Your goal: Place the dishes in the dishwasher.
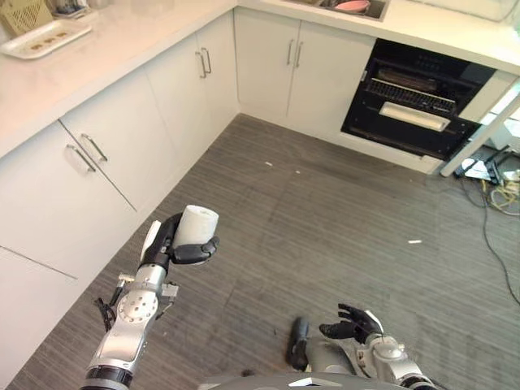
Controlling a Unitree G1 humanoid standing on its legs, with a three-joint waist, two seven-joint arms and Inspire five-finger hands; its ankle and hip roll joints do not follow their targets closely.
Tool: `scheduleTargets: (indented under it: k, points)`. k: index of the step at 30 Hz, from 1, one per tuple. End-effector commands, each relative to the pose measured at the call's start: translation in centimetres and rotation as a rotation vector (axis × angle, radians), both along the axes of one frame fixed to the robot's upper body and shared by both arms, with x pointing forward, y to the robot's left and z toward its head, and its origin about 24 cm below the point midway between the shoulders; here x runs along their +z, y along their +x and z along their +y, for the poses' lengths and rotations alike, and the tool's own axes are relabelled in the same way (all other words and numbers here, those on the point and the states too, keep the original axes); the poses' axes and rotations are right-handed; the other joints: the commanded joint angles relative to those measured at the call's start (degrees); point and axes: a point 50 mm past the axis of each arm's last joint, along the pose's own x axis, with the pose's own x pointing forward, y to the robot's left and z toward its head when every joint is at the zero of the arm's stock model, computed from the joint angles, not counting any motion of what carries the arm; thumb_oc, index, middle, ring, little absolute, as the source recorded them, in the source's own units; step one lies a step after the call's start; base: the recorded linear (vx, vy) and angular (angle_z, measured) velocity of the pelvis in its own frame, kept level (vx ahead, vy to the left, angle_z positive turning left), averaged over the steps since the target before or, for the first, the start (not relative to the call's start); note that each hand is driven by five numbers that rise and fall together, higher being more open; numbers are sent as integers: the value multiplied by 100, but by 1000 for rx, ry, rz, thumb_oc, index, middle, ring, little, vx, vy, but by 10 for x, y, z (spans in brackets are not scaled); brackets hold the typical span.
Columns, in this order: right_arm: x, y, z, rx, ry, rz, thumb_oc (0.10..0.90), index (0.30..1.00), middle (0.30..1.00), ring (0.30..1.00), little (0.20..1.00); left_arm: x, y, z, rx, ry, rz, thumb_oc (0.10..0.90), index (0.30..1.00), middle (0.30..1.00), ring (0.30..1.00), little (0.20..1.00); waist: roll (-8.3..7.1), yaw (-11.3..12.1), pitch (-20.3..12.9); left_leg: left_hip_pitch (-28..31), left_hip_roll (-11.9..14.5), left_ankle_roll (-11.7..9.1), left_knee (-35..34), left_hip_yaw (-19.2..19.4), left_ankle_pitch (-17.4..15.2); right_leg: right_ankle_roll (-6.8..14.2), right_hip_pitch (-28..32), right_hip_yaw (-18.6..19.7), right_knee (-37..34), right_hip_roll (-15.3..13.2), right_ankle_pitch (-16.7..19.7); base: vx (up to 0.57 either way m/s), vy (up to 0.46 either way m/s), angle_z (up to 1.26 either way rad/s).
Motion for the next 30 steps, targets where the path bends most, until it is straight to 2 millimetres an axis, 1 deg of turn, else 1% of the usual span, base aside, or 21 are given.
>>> scheduleTargets:
  k: [1, 3, 4, 5, 6, 7, 8, 10, 11, 12, 15, 17, 18, 19, 21, 22, 23, 24, 26, 28, 30]
  points:
    - [13, 19, -14, 8, -50, -99, 800, 900, 900, 900, 900, 59, 20, -10, -81, 18, -307, 400, 300, 300, 300, 300, -119, -145, -349, -371, 382, -480, 1434, 501, 107, 340, 599, 361, -143, 150, -902, 474, -278, 10]
    - [16, 20, -15, 14, -56, -113, 800, 900, 900, 900, 900, 58, 16, -6, -75, 17, -296, 400, 300, 300, 300, 300, -189, -53, -233, -980, 400, -622, 2925, 419, 744, 165, 919, 550, -354, 288, -995, 320, -244, -15]
    - [16, 21, -15, 13, -56, -114, 800, 900, 900, 900, 900, 58, 16, -6, -76, 18, -297, 400, 300, 300, 300, 300, -205, -66, -248, -1038, 385, -619, 2953, 407, 770, 159, 897, 537, -382, 274, -957, 205, -178, -32]
    - [18, 23, -16, 19, -63, -130, 800, 900, 900, 900, 900, 59, 16, -5, -71, 18, -301, 400, 300, 300, 300, 300, -233, -37, -182, -1300, 410, -667, 3583, 396, 961, 73, 1003, 607, -414, 320, -1029, 180, -140, -40]
    - [19, 24, -19, 3, -65, -133, 800, 900, 900, 900, 900, 59, 15, -4, -60, 16, -300, 400, 300, 300, 300, 300, -315, -13, -139, -1590, 422, -620, 4045, 497, 1053, 16, 1087, 674, -491, 277, -1042, 419, -206, -40]
    - [22, 26, -24, -24, -78, -144, 800, 900, 900, 900, 900, 57, 15, -5, -54, 1, -293, 400, 300, 300, 300, 300, -355, 91, -37, -2335, 504, -492, 4491, 716, 737, 0, 1364, 780, -601, 258, -1159, 286, -120, -33]
    - [22, 27, -25, -25, -78, -144, 800, 900, 900, 900, 900, 57, 15, -5, -54, 1, -293, 400, 300, 300, 300, 300, -362, 94, -49, -2359, 494, -476, 4484, 729, 760, 4, 1343, 783, -614, 246, -1135, 365, -55, -25]
    - [26, 31, -23, -35, -59, -176, 800, 900, 900, 900, 900, 53, 12, -4, -50, -3, -275, 400, 300, 300, 300, 300, -325, 206, -55, -2763, 502, -385, 3880, 892, 574, 84, 1607, 941, -839, 257, -1190, 405, 106, -37]
    - [34, 40, -21, -12, -51, -230, 800, 900, 900, 900, 900, 49, 8, -1, -44, 9, -258, 400, 300, 300, 300, 300, -297, 285, -44, -3053, 546, -379, 3002, 917, 528, 215, 1792, 1057, -1011, 234, -1249, 385, 148, -56]
    - [34, 40, -21, -12, -51, -230, 800, 900, 900, 900, 900, 49, 8, -1, -44, 9, -258, 400, 300, 300, 300, 300, -313, 291, -57, -3044, 527, -369, 2938, 937, 581, 218, 1775, 1064, -1027, 215, -1221, 408, 177, -60]
    - [38, 46, -20, 0, -55, -258, 800, 900, 900, 900, 900, 44, 5, 1, -10, -7, -246, 400, 300, 300, 300, 300, -139, 495, -62, -3265, 454, -543, 1184, 584, 1351, 382, 2164, 1327, -1300, 340, -1289, 359, 161, -63]
    - [44, 53, -18, 37, -68, -292, 800, 900, 900, 900, 900, 45, 3, 0, -15, -22, -253, 400, 300, 300, 300, 300, -71, 549, -159, -3137, 457, -565, 619, 515, 1463, 501, 2352, 1497, -1229, 307, -1445, 420, 206, -81]
    - [48, 55, -16, 67, -88, -319, 800, 900, 900, 900, 900, 45, 3, 0, -13, -17, -250, 400, 300, 300, 300, 300, -22, 545, -228, -3069, 479, -494, 622, 478, 1548, 552, 2378, 1529, -1159, 277, -1483, 534, 349, -94]
    - [50, 53, -17, 114, -135, -325, 800, 900, 900, 900, 900, 45, 5, -3, -40, 2, -243, 400, 300, 300, 300, 300, -60, 492, -350, -2895, 333, -332, 657, 517, 1498, 680, 2246, 1527, -568, 109, -1447, 364, 272, -76]
    - [48, 50, -17, 121, -144, -312, 800, 900, 900, 900, 900, 45, 6, -2, -44, 17, -239, 400, 300, 300, 300, 300, -82, 478, -381, -2767, 255, -245, 673, 581, 1418, 772, 2091, 1518, -106, -22, -1353, 314, 276, -80]
    - [50, 52, -15, 135, -146, -326, 800, 900, 900, 900, 900, 49, 9, -3, -72, 61, -242, 400, 300, 300, 300, 300, -91, 345, -321, -2412, 99, -28, 657, 683, 1193, 952, 1672, 1502, 1141, -327, -636, 271, 281, -72]
    - [51, 52, -15, 135, -147, -327, 800, 900, 900, 900, 900, 50, 9, -3, -72, 61, -243, 400, 300, 300, 300, 300, -75, 359, -326, -2427, 118, -24, 647, 692, 1217, 951, 1645, 1517, 1141, -310, -611, 258, 301, -51]
    - [52, 54, -14, 144, -149, -335, 800, 900, 900, 900, 900, 52, 10, -2, -79, 84, -247, 400, 300, 300, 300, 300, -17, 298, -300, -2231, 110, 59, 588, 715, 1132, 935, 1451, 1479, 1612, -354, -362, 143, 198, 1]
    - [53, 56, -9, 168, -149, -345, 800, 900, 900, 900, 900, 53, 10, -1, -77, 101, -247, 400, 300, 300, 300, 300, 100, 247, -251, -1838, 111, 169, 444, 793, 959, 920, 1025, 1157, 2244, -468, -181, 304, 303, 16]
    - [55, 56, -8, 169, -149, -353, 800, 900, 900, 900, 900, 54, 9, -1, -76, 94, -254, 400, 300, 300, 300, 300, 123, 182, -206, -1524, 66, 187, 305, 841, 868, 887, 664, 925, 2219, -458, -347, 264, 157, -22]
    - [58, 56, -12, 150, -153, -368, 800, 900, 900, 900, 900, 56, 10, -4, -89, 102, -268, 400, 300, 300, 300, 300, 98, 71, -135, -1299, -7, 149, 234, 758, 777, 793, 359, 769, 1610, -299, -514, 262, 41, -11]
